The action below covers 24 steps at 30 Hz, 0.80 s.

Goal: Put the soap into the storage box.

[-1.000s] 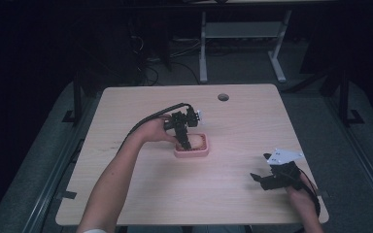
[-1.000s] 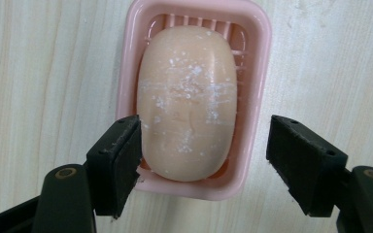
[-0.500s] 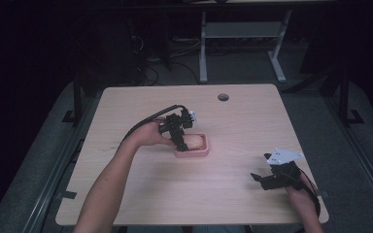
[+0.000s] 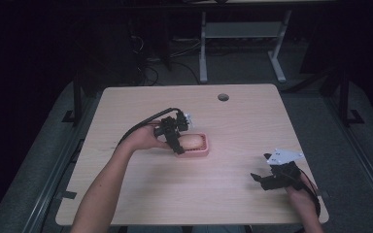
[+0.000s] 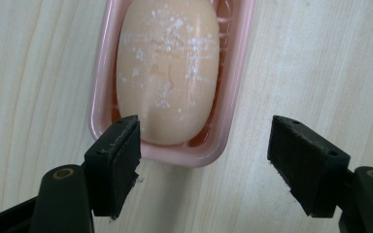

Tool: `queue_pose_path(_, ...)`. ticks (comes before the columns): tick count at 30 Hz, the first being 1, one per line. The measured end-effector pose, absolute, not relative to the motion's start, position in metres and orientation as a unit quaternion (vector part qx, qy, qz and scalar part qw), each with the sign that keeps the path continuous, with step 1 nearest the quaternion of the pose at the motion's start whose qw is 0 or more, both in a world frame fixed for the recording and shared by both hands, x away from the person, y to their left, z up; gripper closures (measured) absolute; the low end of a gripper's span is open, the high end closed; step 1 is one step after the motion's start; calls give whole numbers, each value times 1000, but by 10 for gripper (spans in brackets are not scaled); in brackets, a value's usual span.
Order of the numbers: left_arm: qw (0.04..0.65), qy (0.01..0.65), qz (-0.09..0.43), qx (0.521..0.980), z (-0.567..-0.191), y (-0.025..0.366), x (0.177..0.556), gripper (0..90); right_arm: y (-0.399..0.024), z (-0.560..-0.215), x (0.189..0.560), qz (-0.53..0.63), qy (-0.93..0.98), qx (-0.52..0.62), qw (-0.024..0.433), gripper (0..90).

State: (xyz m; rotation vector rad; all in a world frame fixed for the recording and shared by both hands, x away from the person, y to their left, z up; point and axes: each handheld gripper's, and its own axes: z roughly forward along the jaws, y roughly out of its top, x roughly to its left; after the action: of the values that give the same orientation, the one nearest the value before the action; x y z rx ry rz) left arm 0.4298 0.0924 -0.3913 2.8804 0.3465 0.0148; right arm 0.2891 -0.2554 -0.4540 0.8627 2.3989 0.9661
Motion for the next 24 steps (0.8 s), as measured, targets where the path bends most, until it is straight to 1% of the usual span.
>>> queue_pose_path(7,127,125,11,984,-393,101,426,272,-254,-454,289,344,862,310,205,140)
queue_pose_path(11,123,129,9,984,-395,105,425,268,-252,-455,289,343,862,313,202,140)
queue_pose_path(24,137,132,7,982,-397,118,415,263,-247,-457,290,338,865,310,202,140)
